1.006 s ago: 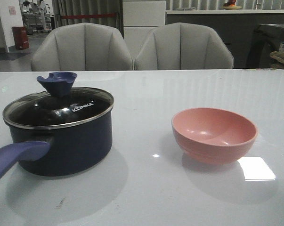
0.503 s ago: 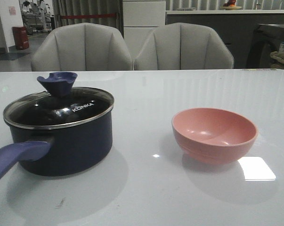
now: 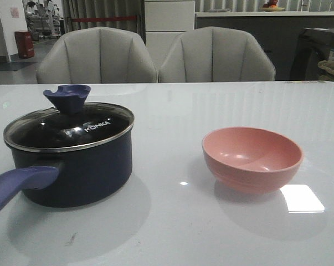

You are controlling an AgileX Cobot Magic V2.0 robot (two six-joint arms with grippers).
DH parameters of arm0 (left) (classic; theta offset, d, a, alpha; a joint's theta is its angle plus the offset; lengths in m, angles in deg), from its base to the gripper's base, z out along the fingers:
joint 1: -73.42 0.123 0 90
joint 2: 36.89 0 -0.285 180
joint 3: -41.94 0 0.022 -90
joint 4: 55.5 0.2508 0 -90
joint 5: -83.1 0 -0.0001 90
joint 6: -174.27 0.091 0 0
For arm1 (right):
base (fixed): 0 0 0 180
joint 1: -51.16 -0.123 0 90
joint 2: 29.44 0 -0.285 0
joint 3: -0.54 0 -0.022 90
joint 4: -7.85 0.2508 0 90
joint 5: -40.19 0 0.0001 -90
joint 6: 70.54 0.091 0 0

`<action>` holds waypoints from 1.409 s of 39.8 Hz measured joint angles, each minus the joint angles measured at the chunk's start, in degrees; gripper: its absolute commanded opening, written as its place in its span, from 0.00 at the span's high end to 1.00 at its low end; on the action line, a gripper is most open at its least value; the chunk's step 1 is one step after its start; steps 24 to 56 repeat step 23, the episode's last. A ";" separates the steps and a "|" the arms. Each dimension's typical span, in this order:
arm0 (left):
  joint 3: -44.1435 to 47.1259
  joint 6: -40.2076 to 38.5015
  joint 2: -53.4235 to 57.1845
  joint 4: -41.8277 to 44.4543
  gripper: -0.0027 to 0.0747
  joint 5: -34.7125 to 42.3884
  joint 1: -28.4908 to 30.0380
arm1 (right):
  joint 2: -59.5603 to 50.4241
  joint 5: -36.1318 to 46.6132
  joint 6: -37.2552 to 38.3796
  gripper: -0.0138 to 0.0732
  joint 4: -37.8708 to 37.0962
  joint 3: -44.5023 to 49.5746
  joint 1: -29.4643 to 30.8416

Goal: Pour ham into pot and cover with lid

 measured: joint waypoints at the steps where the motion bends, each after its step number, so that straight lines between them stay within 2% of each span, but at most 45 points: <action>1: 0.00 0.00 0.00 0.00 0.82 0.00 0.00 | 0.00 0.00 0.00 0.67 -0.02 0.00 0.00; 56: 0.00 0.00 0.00 0.00 0.82 0.00 0.00 | 0.00 0.10 0.14 0.67 -0.12 0.00 0.00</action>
